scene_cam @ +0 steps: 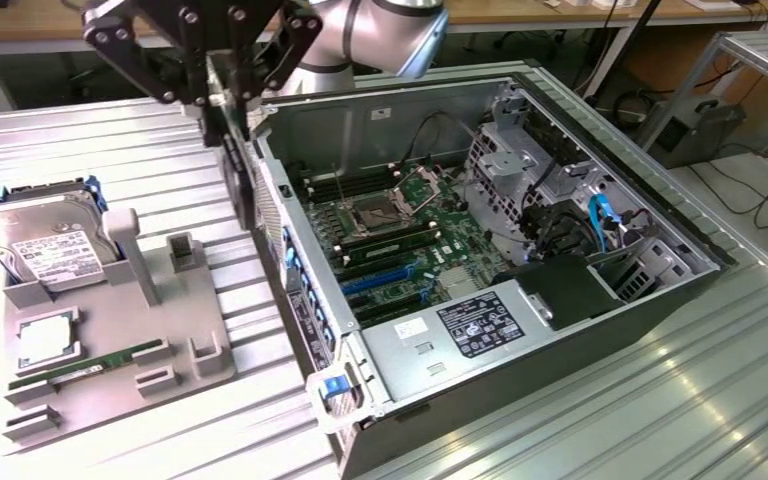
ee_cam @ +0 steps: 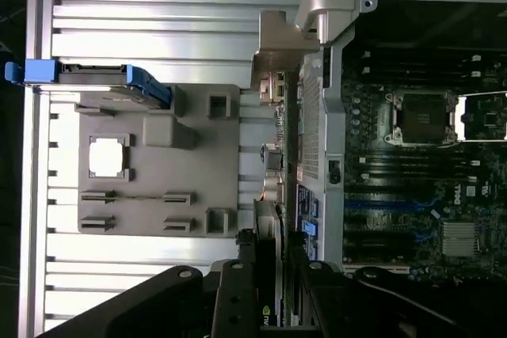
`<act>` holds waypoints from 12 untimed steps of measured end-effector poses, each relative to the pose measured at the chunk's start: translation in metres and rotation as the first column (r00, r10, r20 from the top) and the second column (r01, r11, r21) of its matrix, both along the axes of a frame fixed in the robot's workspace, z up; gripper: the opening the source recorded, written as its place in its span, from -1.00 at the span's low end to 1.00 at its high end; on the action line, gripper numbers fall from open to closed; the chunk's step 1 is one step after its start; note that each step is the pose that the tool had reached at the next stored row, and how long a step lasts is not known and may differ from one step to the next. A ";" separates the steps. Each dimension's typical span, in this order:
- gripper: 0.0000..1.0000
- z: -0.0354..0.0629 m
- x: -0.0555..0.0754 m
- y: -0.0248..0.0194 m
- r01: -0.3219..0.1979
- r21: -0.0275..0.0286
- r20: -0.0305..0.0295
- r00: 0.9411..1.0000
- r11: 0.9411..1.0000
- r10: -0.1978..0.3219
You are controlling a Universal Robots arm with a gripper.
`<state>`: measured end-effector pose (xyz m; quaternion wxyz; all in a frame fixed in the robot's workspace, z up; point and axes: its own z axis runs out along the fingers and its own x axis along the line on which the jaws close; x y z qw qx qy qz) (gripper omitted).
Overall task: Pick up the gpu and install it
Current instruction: 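Pick up the gpu and move the gpu toward the slot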
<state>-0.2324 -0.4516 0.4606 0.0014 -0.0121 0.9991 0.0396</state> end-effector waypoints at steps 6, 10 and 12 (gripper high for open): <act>-0.47 0.0264 0.030 -0.0075 0.000 0.000 -0.013 1.000 1.000 0.000; -0.47 0.0306 0.049 -0.0103 0.000 0.000 -0.022 1.000 1.000 0.000; -0.47 0.0301 0.059 -0.0105 0.000 0.000 -0.024 1.000 1.000 0.000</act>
